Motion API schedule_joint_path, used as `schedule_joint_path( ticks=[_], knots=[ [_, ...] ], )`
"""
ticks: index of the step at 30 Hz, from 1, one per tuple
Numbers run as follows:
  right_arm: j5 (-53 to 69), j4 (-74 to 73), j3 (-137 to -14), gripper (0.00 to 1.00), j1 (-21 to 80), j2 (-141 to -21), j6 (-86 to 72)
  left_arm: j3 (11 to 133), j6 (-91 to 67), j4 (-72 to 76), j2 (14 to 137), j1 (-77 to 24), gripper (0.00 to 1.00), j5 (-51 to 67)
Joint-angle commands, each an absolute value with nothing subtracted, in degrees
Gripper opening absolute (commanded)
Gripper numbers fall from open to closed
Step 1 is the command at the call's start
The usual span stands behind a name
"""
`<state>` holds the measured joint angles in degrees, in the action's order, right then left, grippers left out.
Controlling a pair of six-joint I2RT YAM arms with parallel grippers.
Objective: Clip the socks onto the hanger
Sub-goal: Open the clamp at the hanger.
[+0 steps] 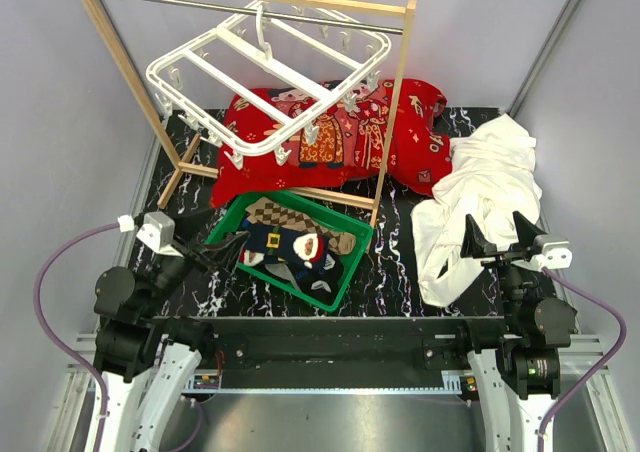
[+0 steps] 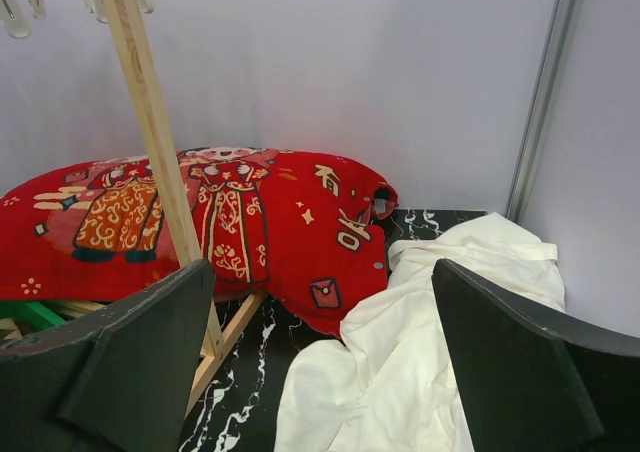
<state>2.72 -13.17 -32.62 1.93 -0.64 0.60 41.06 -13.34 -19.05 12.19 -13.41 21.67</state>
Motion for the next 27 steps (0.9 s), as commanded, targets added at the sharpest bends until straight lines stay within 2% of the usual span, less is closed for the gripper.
schedule_joint_path(
  ticks=[1,13,20,27],
  knots=[
    [3.7,-12.8,-34.2,1.00,2.3,-0.4,0.7,43.5,-12.5,-15.5,16.7,-13.6,0.99,31.1],
    [2.7,-12.6,-33.1,1.00,2.5,-0.5,1.1,43.3,-11.3,-9.5,24.5,-17.8,0.99,31.4],
    [2.4,-12.4,-33.0,1.00,2.7,-0.4,1.0,46.4,-9.9,-5.3,29.6,-26.8,0.99,21.5],
    [2.5,-12.2,-32.9,1.00,3.7,-0.5,1.0,48.4,-7.5,-1.9,31.5,-30.8,0.99,16.0]
  ],
)
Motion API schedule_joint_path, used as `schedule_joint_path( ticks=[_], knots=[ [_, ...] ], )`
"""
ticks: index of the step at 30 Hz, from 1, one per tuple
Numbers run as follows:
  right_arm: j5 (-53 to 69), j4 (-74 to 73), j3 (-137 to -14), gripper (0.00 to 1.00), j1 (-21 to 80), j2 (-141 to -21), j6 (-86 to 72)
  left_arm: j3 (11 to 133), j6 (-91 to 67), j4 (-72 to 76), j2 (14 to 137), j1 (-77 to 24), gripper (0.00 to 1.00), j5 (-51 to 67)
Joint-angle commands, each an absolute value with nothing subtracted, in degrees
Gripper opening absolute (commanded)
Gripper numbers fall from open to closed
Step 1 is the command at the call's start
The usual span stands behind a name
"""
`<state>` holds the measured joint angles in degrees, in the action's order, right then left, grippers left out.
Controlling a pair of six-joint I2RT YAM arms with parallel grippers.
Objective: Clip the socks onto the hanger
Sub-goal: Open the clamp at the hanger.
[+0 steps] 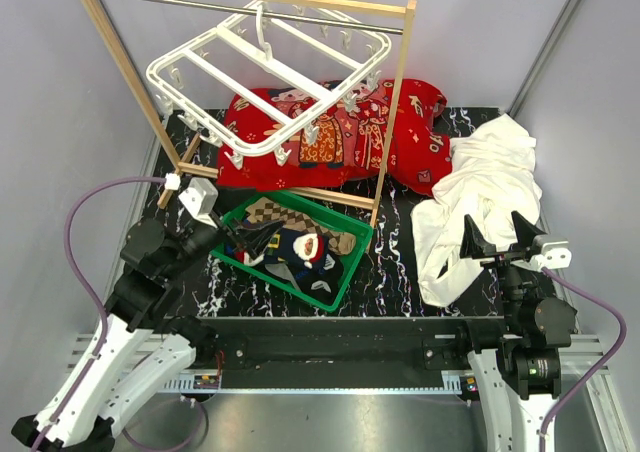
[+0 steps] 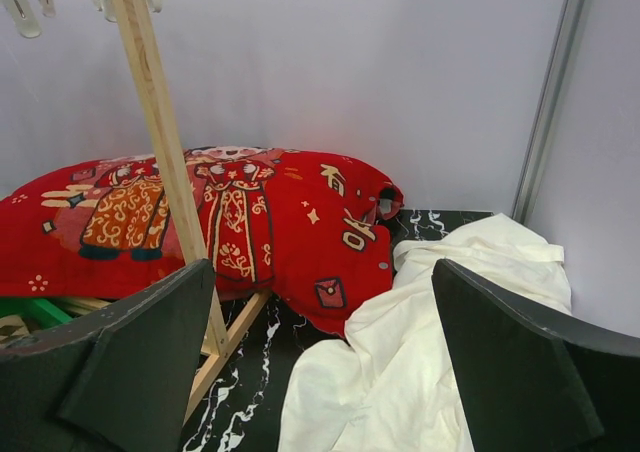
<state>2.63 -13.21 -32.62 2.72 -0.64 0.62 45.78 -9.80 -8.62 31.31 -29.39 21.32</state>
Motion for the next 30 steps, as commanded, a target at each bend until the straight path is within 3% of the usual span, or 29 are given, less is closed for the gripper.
schedule_joint_path(
  ticks=[1,30],
  knots=[
    [2.4,-12.3,-32.9,1.00,3.9,-0.4,1.0,48.3,-7.3,-1.2,31.4,-31.5,0.99,15.0],
    [0.3,-11.4,-32.2,1.00,6.1,-0.5,0.7,50.2,4.4,17.2,42.4,-37.4,0.99,4.0]
  ],
)
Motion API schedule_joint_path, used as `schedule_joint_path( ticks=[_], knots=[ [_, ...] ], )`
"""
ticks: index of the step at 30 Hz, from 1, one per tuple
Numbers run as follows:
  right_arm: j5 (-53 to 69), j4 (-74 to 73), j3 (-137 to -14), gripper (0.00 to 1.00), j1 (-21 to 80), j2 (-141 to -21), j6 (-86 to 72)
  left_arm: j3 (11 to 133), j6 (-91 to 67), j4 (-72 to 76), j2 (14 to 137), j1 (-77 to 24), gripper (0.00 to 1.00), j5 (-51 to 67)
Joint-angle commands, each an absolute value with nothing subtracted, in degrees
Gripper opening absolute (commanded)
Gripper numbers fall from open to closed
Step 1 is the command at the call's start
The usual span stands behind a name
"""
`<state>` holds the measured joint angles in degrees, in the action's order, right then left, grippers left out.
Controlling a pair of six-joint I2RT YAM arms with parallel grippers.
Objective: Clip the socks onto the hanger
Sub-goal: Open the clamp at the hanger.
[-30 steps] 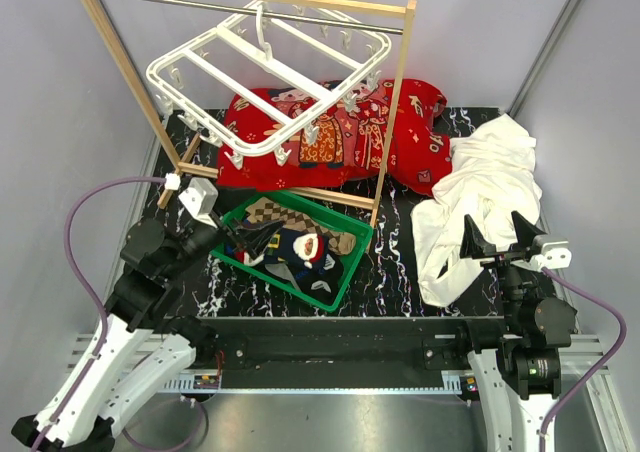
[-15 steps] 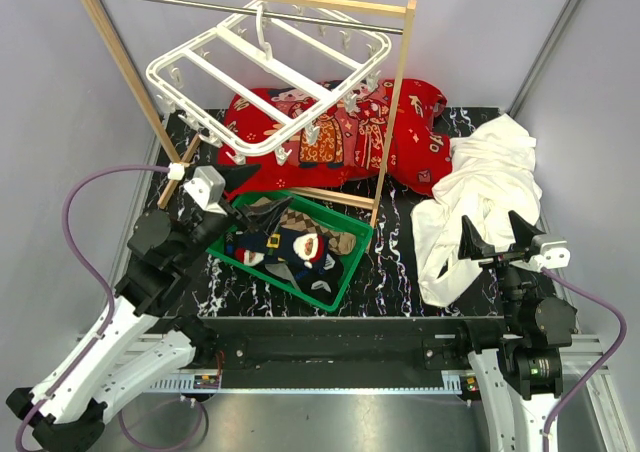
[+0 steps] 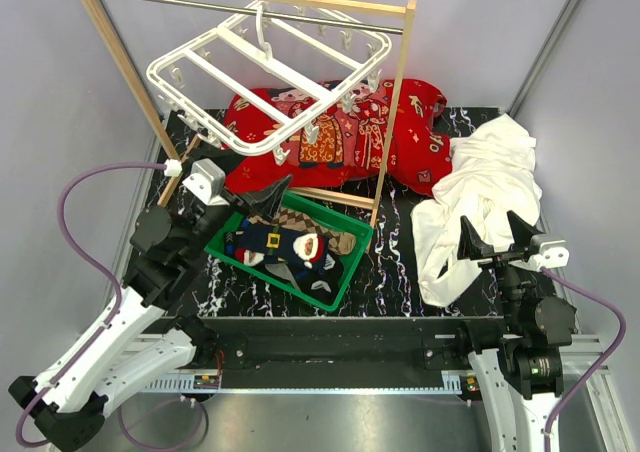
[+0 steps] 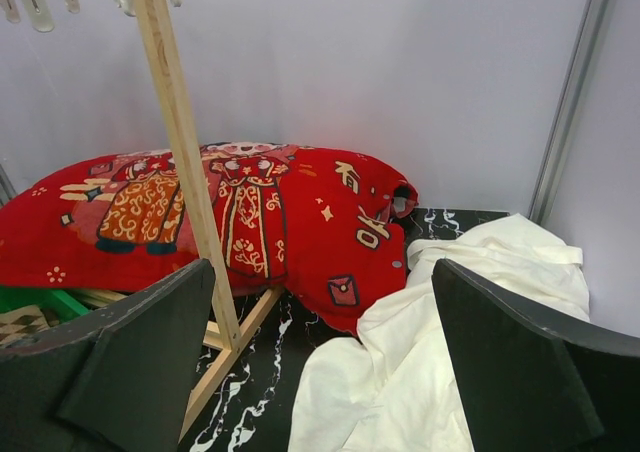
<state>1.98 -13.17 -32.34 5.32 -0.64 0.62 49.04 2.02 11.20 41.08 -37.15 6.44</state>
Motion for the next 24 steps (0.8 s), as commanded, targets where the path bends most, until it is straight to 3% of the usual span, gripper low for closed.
schedule_joint_path(
  ticks=[1,12,24],
  knots=[
    [0.4,-11.4,-32.2,1.00,6.1,-0.5,0.7,50.4,4.3,17.4,42.5,-37.4,0.99,4.0],
    [0.3,-11.4,-32.2,1.00,6.5,-0.5,0.7,49.4,2.7,23.6,44.8,-37.4,0.98,3.5],
    [0.4,-11.4,-32.3,1.00,6.9,-0.4,0.6,49.5,1.7,25.6,45.6,-37.4,0.88,3.5]
  ],
)
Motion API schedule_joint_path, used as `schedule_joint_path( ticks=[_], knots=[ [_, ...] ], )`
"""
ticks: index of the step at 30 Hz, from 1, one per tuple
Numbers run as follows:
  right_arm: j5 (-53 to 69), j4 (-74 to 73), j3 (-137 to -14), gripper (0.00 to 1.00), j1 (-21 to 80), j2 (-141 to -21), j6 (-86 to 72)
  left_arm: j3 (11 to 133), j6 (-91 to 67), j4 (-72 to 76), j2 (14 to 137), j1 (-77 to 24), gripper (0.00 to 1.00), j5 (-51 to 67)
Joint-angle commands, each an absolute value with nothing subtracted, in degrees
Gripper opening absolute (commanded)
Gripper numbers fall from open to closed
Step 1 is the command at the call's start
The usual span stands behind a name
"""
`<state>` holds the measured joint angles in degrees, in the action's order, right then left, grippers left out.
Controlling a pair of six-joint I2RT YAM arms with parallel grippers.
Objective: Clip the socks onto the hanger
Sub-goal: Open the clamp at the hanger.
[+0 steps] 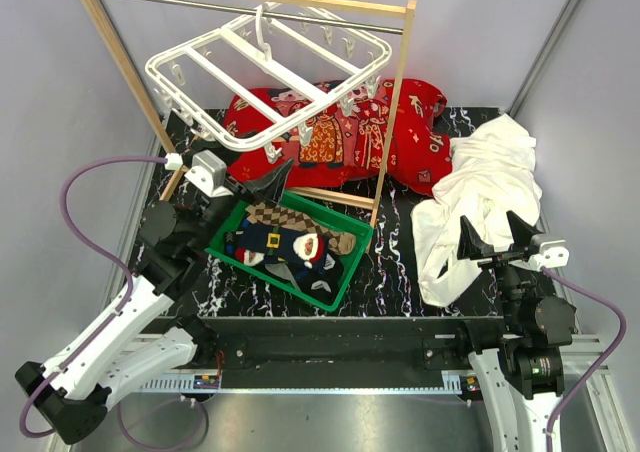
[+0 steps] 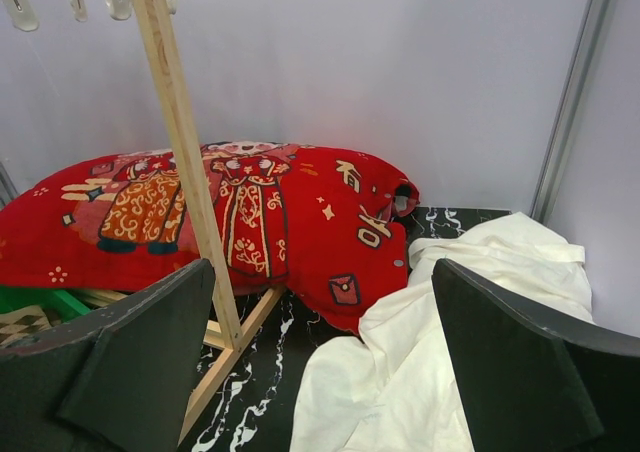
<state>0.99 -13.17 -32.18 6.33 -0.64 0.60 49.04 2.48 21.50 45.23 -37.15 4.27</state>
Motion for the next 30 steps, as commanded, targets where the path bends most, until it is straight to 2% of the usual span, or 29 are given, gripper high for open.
schedule_joint_path(
  ticks=[1,9,21,30],
  knots=[
    [0.3,-11.4,-32.3,1.00,6.9,-0.4,0.6,49.5,1.6,25.6,45.5,-37.4,0.86,3.6],
    [0.4,-11.4,-32.2,1.00,7.1,-0.5,0.5,49.2,0.1,26.8,45.9,-37.4,0.75,3.6],
    [0.3,-11.4,-32.1,1.00,7.2,-0.4,0.5,50.1,-2.7,27.6,46.6,-37.4,0.68,3.8],
    [0.6,-12.0,-32.2,1.00,7.3,-0.4,0.3,50.1,-2.9,26.8,46.7,-37.4,0.50,3.6]
  ],
)
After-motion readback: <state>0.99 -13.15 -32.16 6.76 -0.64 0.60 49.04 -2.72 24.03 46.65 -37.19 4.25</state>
